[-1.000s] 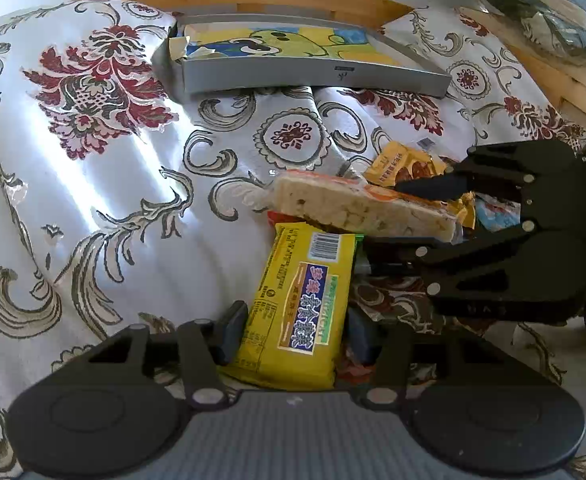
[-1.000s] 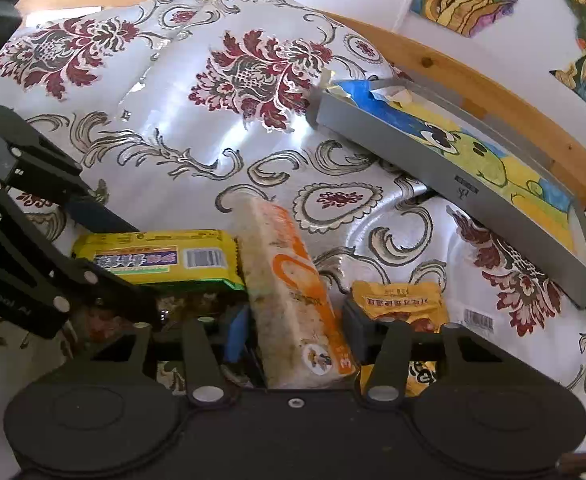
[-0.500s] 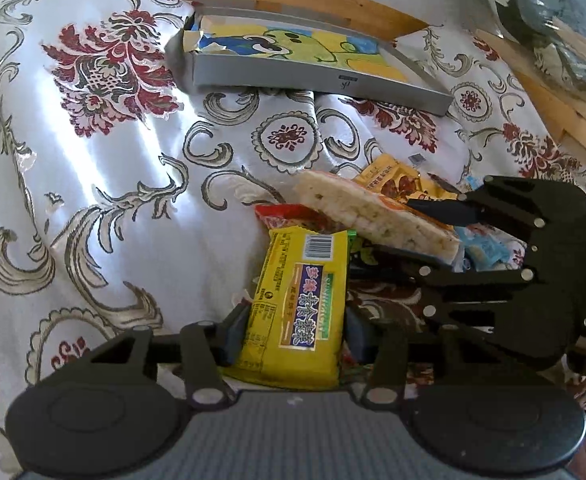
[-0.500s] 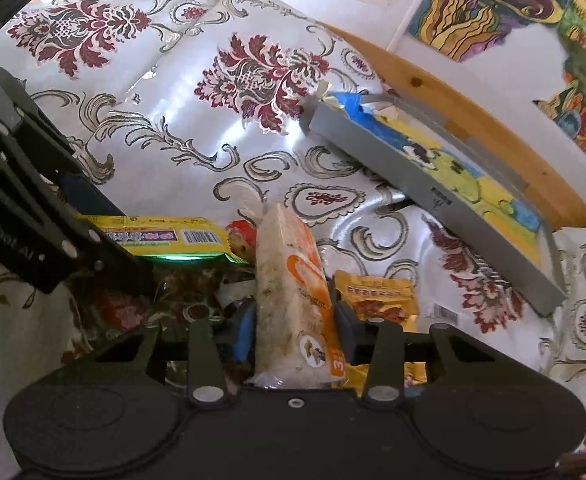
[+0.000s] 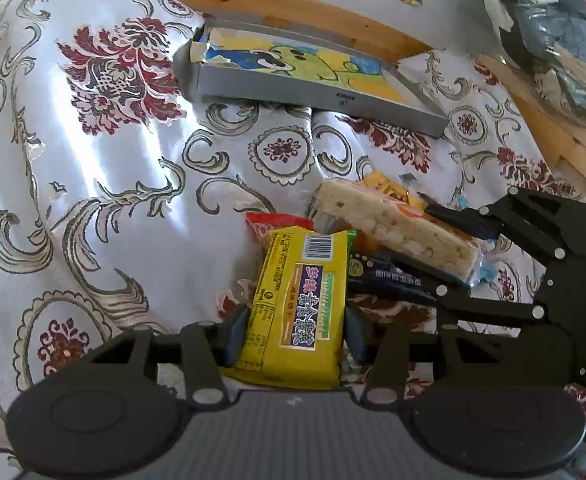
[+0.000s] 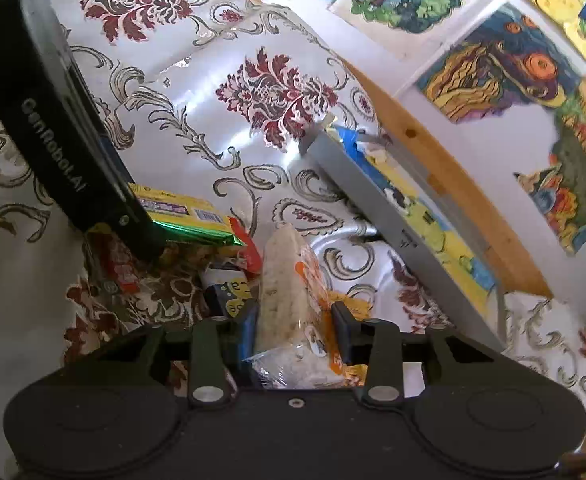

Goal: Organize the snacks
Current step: 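Carry wafer pack with left tool while right tool carries rice bar to tray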

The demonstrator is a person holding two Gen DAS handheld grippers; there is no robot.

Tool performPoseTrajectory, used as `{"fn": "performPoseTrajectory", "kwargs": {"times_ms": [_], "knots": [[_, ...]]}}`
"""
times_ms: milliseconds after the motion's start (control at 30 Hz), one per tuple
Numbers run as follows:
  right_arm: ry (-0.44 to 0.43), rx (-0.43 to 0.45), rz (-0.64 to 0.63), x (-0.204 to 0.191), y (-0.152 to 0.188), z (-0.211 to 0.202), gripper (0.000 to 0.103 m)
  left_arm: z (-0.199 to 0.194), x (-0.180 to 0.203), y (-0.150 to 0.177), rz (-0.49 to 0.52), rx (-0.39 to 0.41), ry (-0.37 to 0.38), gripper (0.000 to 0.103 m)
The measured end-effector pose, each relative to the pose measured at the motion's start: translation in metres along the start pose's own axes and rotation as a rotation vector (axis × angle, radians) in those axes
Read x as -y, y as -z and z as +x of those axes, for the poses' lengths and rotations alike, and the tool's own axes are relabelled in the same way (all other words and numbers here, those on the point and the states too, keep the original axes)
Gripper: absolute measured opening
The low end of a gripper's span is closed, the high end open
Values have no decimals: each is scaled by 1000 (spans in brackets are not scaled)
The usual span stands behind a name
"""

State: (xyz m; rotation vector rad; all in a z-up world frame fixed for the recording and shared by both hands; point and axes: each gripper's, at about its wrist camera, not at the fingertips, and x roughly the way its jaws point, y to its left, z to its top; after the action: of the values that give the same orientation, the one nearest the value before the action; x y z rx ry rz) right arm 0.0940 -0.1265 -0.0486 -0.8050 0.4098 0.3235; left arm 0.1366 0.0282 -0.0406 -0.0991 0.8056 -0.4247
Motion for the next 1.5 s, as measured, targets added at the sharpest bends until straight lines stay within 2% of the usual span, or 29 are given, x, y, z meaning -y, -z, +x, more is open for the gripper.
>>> {"fn": "performPoseTrajectory", "kwargs": {"times_ms": [267,433,700,967,1100,1233,1500], "knots": [[50,37,-33,6,1,-10,40,-9,5,-2,-9,56,-12,53],[75,52,-21,23,0,-11,40,-11,12,-19,-19,95,-46,53],[115,84,-82,75,-6,4,40,11,25,-85,-33,156,-85,53],[185,71,-77,146,-7,54,40,56,34,-169,-57,211,-108,53],[224,49,-10,180,-5,83,40,85,38,-201,-97,203,-107,53],[239,17,85,208,-2,111,40,113,49,-223,-55,204,-113,53],[199,-64,249,242,11,157,40,166,63,-249,-19,159,-144,53]]}}
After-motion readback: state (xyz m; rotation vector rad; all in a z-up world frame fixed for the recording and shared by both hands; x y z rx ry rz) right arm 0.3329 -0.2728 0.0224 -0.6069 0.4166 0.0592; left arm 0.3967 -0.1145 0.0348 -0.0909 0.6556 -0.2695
